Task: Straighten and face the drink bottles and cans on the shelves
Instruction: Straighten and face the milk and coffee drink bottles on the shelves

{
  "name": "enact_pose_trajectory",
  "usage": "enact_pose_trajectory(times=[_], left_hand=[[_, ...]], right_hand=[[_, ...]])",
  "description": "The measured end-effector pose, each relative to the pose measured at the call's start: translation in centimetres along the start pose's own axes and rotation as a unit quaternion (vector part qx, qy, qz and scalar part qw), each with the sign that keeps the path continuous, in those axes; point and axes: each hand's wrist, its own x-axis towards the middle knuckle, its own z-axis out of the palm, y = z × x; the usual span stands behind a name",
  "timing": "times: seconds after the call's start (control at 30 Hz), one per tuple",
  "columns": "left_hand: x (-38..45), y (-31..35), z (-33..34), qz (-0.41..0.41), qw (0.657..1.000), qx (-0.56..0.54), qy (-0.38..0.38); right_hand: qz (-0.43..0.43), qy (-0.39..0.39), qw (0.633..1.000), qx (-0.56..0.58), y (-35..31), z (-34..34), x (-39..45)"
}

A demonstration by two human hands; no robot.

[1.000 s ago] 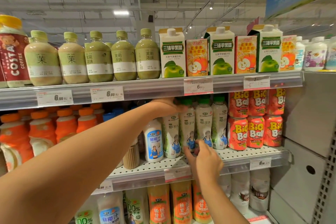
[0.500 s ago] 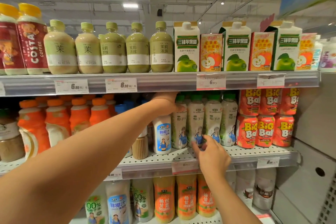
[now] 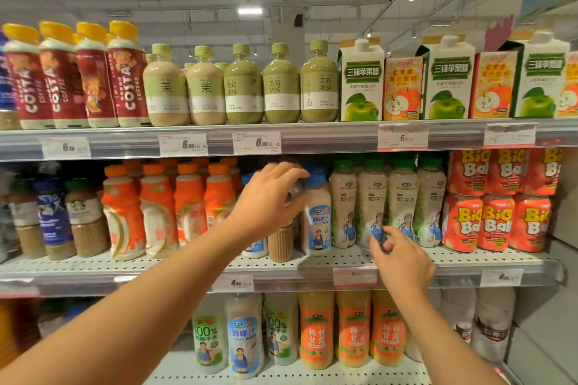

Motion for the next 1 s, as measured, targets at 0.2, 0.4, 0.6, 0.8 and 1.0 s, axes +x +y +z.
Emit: enact_pose_trajectory(times=[0.2, 0.4, 0.6, 0.8, 1.0], left_hand=[[-12.2, -5.3, 0.1, -0.110, 0.991, 0.011, 0.072], [-19.7, -8.8, 3.5, -0.195, 0.975, 0.090, -0.051], [-21.2, -9.3, 4.8, -0.176, 0.980, 0.090, -0.031], [-21.3, -9.6, 4.5, -0.162, 0.984, 0.073, -0.013], [-21.3, -9.6, 4.3, -0.161, 0.985, 0.062, -0.015]], right_hand=[[0.015, 0.022, 0.990, 0.138, -1.3, -1.8, -0.6], [-0.192, -0.004, 0.970, 0.151, -9.7, -4.4, -2.6], [-0.297, -0.120, 0.940, 0.119, -18.6, -4.8, -2.0], [-0.265, -0.182, 0.947, -0.019, -21.5, -3.2, -0.7], [-0.243, -0.106, 0.958, 0.109, -21.0, -4.2, -2.1]])
